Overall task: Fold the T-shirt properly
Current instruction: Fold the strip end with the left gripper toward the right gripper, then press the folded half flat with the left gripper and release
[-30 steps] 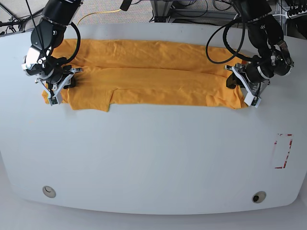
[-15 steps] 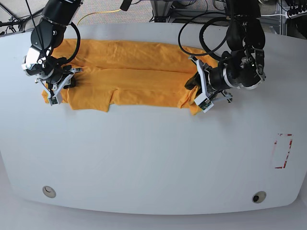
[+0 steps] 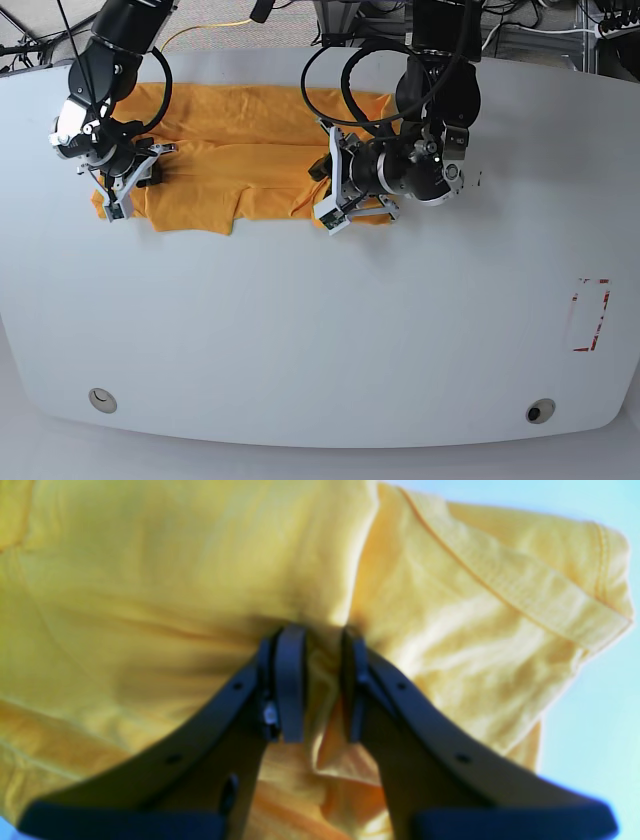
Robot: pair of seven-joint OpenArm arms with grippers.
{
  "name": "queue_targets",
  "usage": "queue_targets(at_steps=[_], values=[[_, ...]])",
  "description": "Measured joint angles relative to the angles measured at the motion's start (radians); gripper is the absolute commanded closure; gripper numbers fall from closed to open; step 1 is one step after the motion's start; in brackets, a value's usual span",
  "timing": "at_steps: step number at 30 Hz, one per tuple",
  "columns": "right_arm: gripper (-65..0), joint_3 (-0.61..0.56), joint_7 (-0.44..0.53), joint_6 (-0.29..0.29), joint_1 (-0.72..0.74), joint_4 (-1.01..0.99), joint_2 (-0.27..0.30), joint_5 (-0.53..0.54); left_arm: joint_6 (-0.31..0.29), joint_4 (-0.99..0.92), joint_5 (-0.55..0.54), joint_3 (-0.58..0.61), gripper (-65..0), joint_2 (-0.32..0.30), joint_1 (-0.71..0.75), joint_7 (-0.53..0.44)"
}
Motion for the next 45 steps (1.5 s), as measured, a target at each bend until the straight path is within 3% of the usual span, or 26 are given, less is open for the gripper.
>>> queue_targets(at_steps=[5,13,17,22,25,30,34,41,45], values=[[-11.1,0.001,-0.001,0.0,0.001,0.001,-0.01,-0.001,0.0,-0.033,0.008,-0.001,-4.9,-0.003,-0.008,-0.001],[-11.1,0.0,0.007,0.0,0.001,0.003,-0.022,0.0,0.0,-0.036,0.009,0.058,-29.4,-0.007,-0.046,0.004],[-11.3,0.0,0.008,0.0,0.001,0.003,-0.023,0.001,0.0,-0.028,-0.002,0.124,-34.4,-0.005,-0.052,0.013],[-11.1,-0.036,0.008,0.0,0.003,0.003,-0.023,0.0,0.0,0.078,-0.119,0.182,-34.7,-0.001,-0.076,0.036],[-11.1,-0.046,0.014,0.0,0.003,0.003,-0.023,0.004,0.0,0.129,-0.11,0.141,-34.6,0.006,-0.078,0.066],[-11.1,-0.046,0.014,0.0,0.003,0.004,-0.023,0.007,0.0,0.143,-0.109,-0.052,-34.4,-0.002,-0.066,0.079],[-11.1,-0.045,0.014,0.0,0.003,0.004,-0.023,0.007,0.0,0.146,-0.11,-0.243,-34.0,-0.045,-0.051,0.073],[-11.1,-0.044,0.015,0.0,0.001,0.004,-0.023,0.008,0.0,0.14,-0.102,-0.459,-18.1,-0.095,-0.013,0.084],[-11.1,-0.044,0.018,0.0,0.0,0.004,-0.023,0.008,0.0,0.071,-0.107,-0.503,-17.2,-0.102,-0.023,0.069]])
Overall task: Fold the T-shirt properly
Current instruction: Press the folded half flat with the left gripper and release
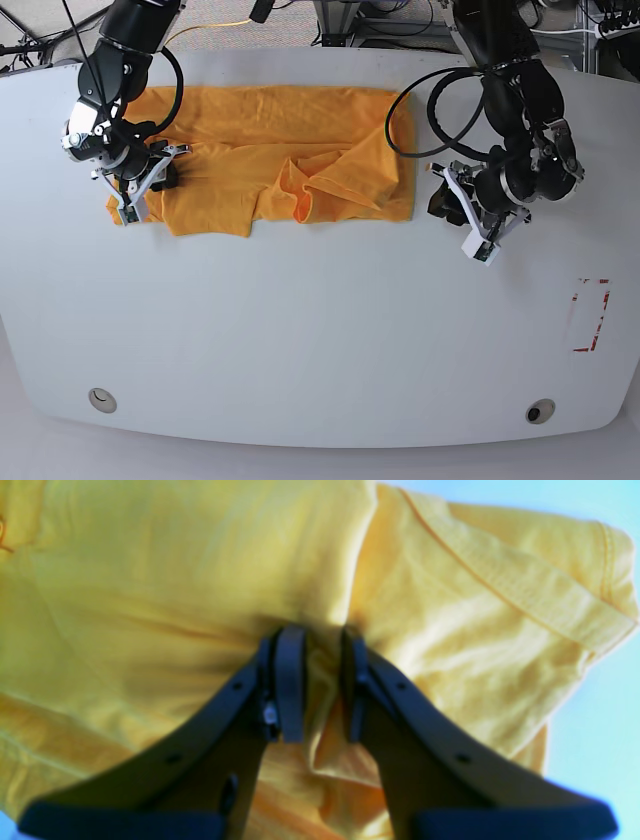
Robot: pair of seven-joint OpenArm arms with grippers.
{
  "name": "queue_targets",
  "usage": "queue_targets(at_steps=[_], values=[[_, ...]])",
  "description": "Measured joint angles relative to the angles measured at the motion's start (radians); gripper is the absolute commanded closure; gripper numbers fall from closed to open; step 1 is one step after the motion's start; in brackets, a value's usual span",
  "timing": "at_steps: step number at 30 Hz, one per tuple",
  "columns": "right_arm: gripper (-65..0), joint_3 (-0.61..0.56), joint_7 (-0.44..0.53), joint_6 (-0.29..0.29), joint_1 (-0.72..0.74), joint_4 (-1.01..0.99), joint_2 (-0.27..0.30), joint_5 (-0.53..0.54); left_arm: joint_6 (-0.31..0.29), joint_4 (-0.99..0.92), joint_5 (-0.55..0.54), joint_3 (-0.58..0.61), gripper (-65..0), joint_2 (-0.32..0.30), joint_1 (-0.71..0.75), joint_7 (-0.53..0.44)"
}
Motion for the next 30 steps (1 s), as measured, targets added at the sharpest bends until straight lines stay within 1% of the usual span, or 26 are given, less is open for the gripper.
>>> queue_targets(at_steps=[3,5,7,11,14,18,21,25,27,30], values=[[-11.1,0.0,0.0,0.0,0.0,0.0,-0.003,0.0,0.0,-0.05,0.002,0.005,-17.1,-0.015,0.006,-0.011],[-11.1,0.001,0.0,0.0,0.0,0.0,-0.002,0.0,0.0,-0.075,0.011,0.014,-17.1,-0.022,0.005,-0.044],[-11.1,0.001,0.0,0.0,0.0,0.0,-0.002,0.0,0.0,-0.108,0.009,0.049,-17.1,-0.03,0.002,-0.086],[-10.9,0.001,-0.001,0.0,0.0,0.0,-0.003,0.0,0.0,-0.127,0.006,0.175,-17.1,-0.027,0.008,-0.06],[-10.9,0.001,-0.001,0.0,0.0,0.0,-0.003,0.001,0.001,-0.101,-0.001,0.288,-17.1,-0.019,0.013,-0.05],[-10.9,0.001,-0.001,0.001,0.0,0.0,-0.003,0.0,0.001,-0.011,-0.007,0.427,-17.5,-0.03,0.039,-0.032],[-10.9,0.0,-0.002,0.0,0.0,0.0,-0.003,0.0,0.001,0.054,-0.005,0.544,-17.5,-0.057,0.063,-0.004],[-10.9,-0.001,-0.003,0.0,0.001,0.0,-0.003,0.0,0.0,0.062,0.006,0.718,-17.5,-0.066,0.066,-0.002],[-10.9,-0.001,-0.003,0.0,0.002,0.0,-0.003,0.0,0.0,0.062,0.0,0.771,-17.5,-0.063,0.069,0.012],[-10.9,-0.001,-0.003,0.001,0.002,0.0,-0.002,0.0,0.0,0.063,0.009,0.784,-17.5,-0.078,0.067,0.013]])
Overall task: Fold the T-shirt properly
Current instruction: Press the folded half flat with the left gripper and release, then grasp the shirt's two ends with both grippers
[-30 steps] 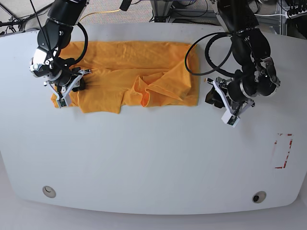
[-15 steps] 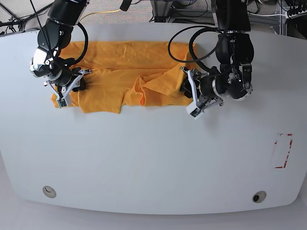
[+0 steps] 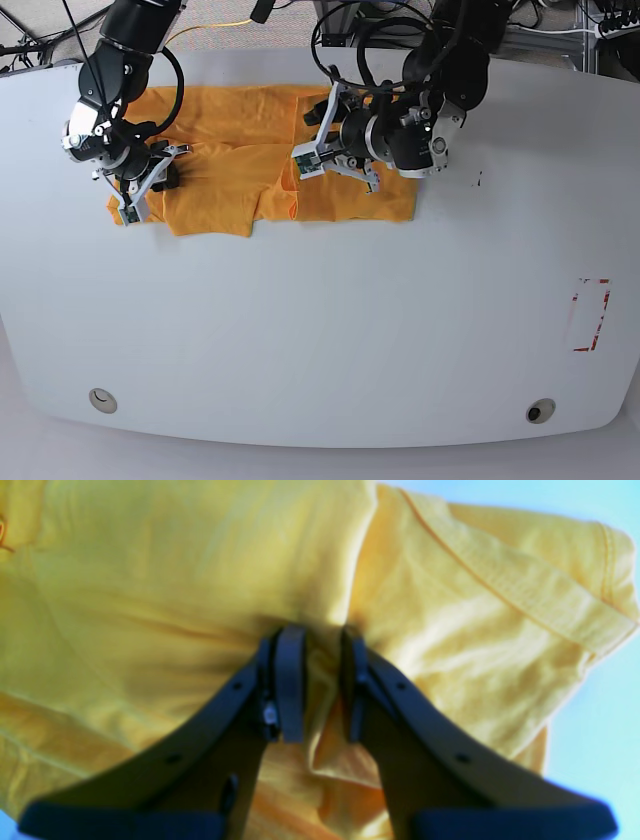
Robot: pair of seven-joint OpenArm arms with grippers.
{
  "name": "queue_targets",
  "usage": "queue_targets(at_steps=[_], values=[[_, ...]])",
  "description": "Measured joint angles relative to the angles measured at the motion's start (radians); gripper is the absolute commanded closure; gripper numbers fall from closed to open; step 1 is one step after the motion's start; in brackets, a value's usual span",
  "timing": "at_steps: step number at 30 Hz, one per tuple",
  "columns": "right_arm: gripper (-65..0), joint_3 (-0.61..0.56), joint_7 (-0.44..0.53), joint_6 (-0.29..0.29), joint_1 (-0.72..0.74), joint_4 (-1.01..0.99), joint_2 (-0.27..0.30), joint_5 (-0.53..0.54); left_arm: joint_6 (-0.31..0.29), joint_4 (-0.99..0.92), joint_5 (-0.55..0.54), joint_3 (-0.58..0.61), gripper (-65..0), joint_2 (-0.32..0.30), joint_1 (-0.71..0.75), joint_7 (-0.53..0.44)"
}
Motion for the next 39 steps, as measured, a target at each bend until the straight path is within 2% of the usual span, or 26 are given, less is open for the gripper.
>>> queue_targets(at_steps=[5,8,10,13,15,20,21,24,27,30,33,37,39], values=[[-11.1,0.0,0.0,0.0,0.0,0.0,-0.001,-0.001,0.0,0.043,0.036,-0.058,-17.2,-0.045,-0.025,0.014],[-11.6,0.001,-0.001,0.0,0.0,0.0,0.0,0.008,0.0,0.047,0.04,-0.171,-17.2,-0.035,-0.029,-0.008],[-11.7,0.001,-0.002,0.0,0.0,0.0,0.0,0.01,0.0,0.047,0.085,-0.227,-17.2,-0.032,-0.028,-0.034],[-13.0,0.0,-0.026,0.002,0.011,0.021,-0.003,-0.002,0.0,0.047,0.134,-0.261,-17.2,-0.048,-0.018,-0.087],[-18.1,-0.002,-0.083,0.002,0.014,0.059,-0.011,-0.013,0.001,0.046,0.157,-0.268,-17.2,-0.052,0.009,-0.125],[-44.4,0.002,-0.202,0.003,0.028,0.151,-0.018,-0.027,0.0,-0.042,0.226,-0.254,-17.1,-0.041,0.037,-0.194],[-47.9,0.006,-0.22,0.002,0.041,0.176,-0.023,-0.027,0.0,-0.071,0.235,-0.256,-17.1,-0.039,0.038,-0.22],[-58.8,0.031,-0.25,0.005,0.066,0.245,-0.04,0.07,0.0,-0.148,0.25,-0.262,-17.1,-0.039,0.042,-0.271],[-60.6,0.108,-0.315,0.003,0.097,0.256,-0.05,0.167,0.0,-0.196,0.228,-0.268,-17.1,-0.045,0.04,-0.345],[-60.6,0.249,-0.407,0.0,0.13,0.242,-0.043,0.246,0.0,-0.235,0.219,-0.275,-17.1,-0.047,0.031,-0.384],[-60.6,0.362,-0.418,-0.004,0.163,0.177,-0.022,0.315,-0.013,-0.277,0.197,-0.33,-17.1,-0.041,0.032,-0.45],[-60.6,0.405,-0.415,-0.005,0.174,0.063,0.045,0.424,-0.03,-0.328,0.169,-0.438,-17.1,-0.03,0.022,-0.495],[-60.6,0.436,-0.411,-0.002,0.172,-0.012,0.08,0.444,-0.034,-0.348,0.168,-0.505,-17.1,-0.032,0.001,-0.491]])
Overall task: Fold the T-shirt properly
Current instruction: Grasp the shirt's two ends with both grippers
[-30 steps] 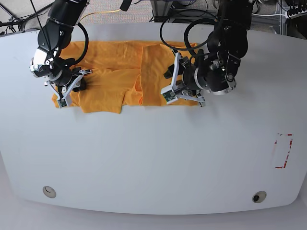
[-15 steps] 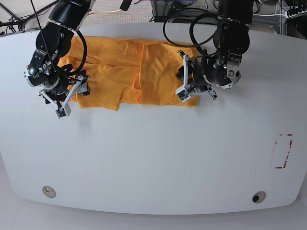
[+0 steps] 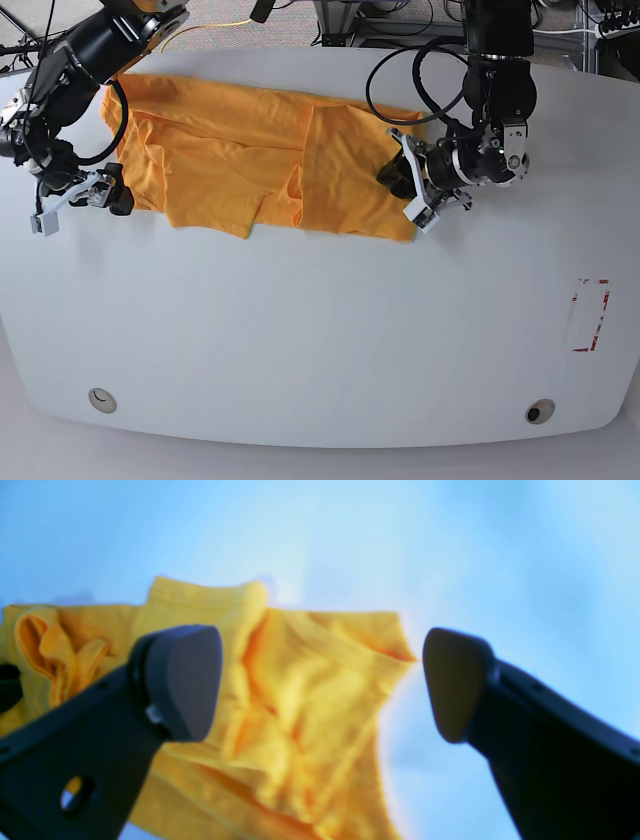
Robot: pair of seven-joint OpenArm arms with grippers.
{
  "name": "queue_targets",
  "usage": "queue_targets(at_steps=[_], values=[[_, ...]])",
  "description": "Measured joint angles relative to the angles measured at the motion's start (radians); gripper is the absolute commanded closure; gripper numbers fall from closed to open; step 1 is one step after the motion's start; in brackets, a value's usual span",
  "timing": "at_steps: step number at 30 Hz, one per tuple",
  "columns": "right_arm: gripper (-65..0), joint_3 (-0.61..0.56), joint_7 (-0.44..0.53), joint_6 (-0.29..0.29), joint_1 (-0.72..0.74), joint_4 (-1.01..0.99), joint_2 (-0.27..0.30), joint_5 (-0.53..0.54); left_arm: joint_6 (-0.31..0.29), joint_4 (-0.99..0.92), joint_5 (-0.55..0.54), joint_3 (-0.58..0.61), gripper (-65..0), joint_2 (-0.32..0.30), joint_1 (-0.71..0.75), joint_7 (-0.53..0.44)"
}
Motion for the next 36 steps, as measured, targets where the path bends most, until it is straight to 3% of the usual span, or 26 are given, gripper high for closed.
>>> queue_targets(at_steps=[5,9,13,23,32,34,36], values=[[-60.6,0.05,-0.003,0.002,-0.025,-0.153,0.064,0.024,0.012,-0.041,0.035,-0.107,-17.1,-0.018,-0.043,0.02],[-60.6,0.038,0.001,0.002,-0.051,-0.183,0.06,0.054,0.015,-0.045,0.035,-0.143,-17.1,-0.017,-0.039,0.014],[-60.6,0.031,0.005,0.001,-0.09,-0.183,0.03,0.079,0.015,-0.045,0.032,-0.143,-17.1,-0.026,-0.038,0.015],[-60.6,-0.132,0.07,0.013,-0.138,-0.163,-0.089,0.213,0.015,-0.045,0.028,-0.148,-17.1,-0.03,-0.035,0.014],[-60.1,-0.28,0.069,0.013,-0.143,-0.091,-0.181,0.193,0.015,-0.045,0.028,-0.148,-17.1,-0.029,-0.035,0.014],[-56.3,-0.307,0.063,0.013,-0.143,-0.081,-0.186,0.182,0.015,-0.044,0.032,-0.152,-17.1,-0.02,-0.035,0.015],[-47.4,-0.315,0.068,0.013,-0.138,-0.079,-0.186,0.157,0.016,-0.042,0.038,-0.156,-17.1,-0.013,-0.035,0.018]])
